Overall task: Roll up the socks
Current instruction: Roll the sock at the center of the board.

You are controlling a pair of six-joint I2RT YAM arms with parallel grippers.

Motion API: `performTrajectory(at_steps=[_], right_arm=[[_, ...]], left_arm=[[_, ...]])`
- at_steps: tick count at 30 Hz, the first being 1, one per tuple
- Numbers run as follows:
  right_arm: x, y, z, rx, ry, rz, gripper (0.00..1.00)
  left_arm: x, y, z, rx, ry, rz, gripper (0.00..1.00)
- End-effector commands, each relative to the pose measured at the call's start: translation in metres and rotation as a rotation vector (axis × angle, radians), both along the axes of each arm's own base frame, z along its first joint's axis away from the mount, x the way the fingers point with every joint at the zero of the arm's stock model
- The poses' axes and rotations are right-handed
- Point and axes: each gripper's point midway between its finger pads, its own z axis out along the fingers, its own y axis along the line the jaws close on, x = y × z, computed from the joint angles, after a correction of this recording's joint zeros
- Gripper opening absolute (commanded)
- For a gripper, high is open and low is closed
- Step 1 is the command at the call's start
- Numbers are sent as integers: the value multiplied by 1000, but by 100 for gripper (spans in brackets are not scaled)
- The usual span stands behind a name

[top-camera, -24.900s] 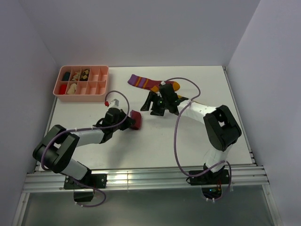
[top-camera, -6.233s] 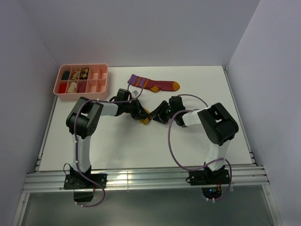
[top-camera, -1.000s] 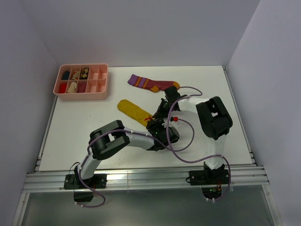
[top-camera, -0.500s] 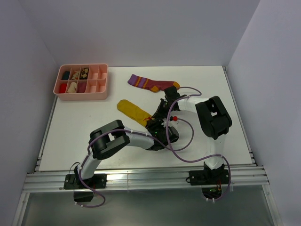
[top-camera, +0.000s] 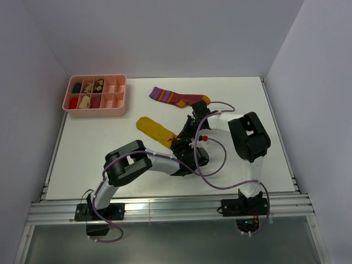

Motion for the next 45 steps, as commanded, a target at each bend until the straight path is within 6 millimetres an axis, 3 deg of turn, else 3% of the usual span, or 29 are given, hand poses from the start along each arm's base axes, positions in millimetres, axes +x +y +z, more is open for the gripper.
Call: performTrajectory(at_steps=[1, 12, 24, 27, 28, 29, 33, 39, 41, 42, 43, 45], right_arm=[[-41, -31, -57, -184, 167, 19, 0], [-44, -31, -58, -185, 176, 19, 0], [-39, -30, -52, -180, 164, 18, 0], [-36, -30, -50, -181, 156, 19, 0], [-35, -29, -48, -175, 149, 20, 0], [-33, -29, -46, -171, 140, 21, 0], [-20, -26, -31, -162, 58, 31, 0], [7, -25, 12, -137, -112, 4, 14], [14, -28, 22, -138, -150, -20, 22], [19, -29, 32, -130, -183, -31, 29], [21, -29, 37, -127, -199, -42, 33], [28, -33, 50, -123, -245, -71, 40]], left_arm=[[7, 3, 22, -35, -66, 31, 46], [4, 5, 8, -37, -21, 39, 45], [-20, 25, -43, 12, 151, 87, 39], [-23, 24, -49, 8, 181, 78, 26], [-23, 23, -49, 5, 187, 77, 11], [-25, 21, -51, -11, 206, 72, 4], [-33, 14, -54, -95, 306, 59, 1], [-49, 7, -41, -349, 533, 53, 1], [-47, 7, -31, -458, 589, 71, 1], [-58, 3, -31, -510, 671, 46, 1], [-52, 9, -31, -556, 696, 75, 1], [-64, 8, -35, -652, 807, 78, 1]])
